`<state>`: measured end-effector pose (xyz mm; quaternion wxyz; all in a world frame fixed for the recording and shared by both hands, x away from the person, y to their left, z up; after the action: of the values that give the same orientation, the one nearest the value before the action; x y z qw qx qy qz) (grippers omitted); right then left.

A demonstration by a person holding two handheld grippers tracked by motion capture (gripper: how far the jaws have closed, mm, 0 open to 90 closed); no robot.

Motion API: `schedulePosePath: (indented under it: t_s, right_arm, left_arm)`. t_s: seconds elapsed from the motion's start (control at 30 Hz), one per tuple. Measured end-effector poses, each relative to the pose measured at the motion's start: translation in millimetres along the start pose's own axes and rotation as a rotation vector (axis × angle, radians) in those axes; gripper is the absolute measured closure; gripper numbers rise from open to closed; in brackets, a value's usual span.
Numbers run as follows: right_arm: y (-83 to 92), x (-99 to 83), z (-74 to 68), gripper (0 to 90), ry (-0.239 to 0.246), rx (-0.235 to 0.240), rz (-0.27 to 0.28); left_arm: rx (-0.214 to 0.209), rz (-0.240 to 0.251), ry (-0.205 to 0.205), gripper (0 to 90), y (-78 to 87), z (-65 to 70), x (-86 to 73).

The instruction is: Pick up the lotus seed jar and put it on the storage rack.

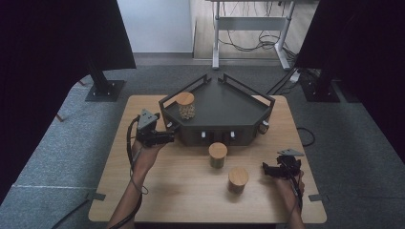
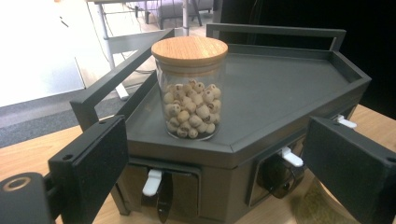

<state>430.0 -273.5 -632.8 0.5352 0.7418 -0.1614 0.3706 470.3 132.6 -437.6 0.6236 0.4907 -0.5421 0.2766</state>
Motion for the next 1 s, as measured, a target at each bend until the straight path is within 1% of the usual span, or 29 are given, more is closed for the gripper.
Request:
schedulePosePath:
  t_s: [0.33,0.53,0.77,1.0]
  right_arm:
    - [0.0,0.0,0.0,1.9,0.0,0.0,0.0]
    - [0.0,0.0,0.0,1.9,0.0,0.0,0.0]
    - [0.0,0.0,0.1,1.9,0.0,0.0,0.0]
    - [0.0,0.0,0.0,1.9,0.0,0.0,0.0]
  left_arm:
    - [-0.003,0.0,0.004,6.9,11.0,-2.2,-6.8]
    - [-0.005,0.001,-0.002,6.9,16.3,-1.6,-8.7]
    - [-0.011,0.003,-0.007,6.9,22.7,0.5,-11.8]
    - [-0.021,-0.002,-0.022,6.8,28.4,4.6,-16.6]
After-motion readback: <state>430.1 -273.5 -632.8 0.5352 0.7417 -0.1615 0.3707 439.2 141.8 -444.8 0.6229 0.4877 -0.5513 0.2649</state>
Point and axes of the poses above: each handheld gripper's, and its own axes: y roughly backward along the jaws, x roughly out of its top, z roughly to its right, the point moved 10 cm from there along -y, roughly forward along the jaws, and after that the axes turned 11 degrees about x, right-handed, at the moved point
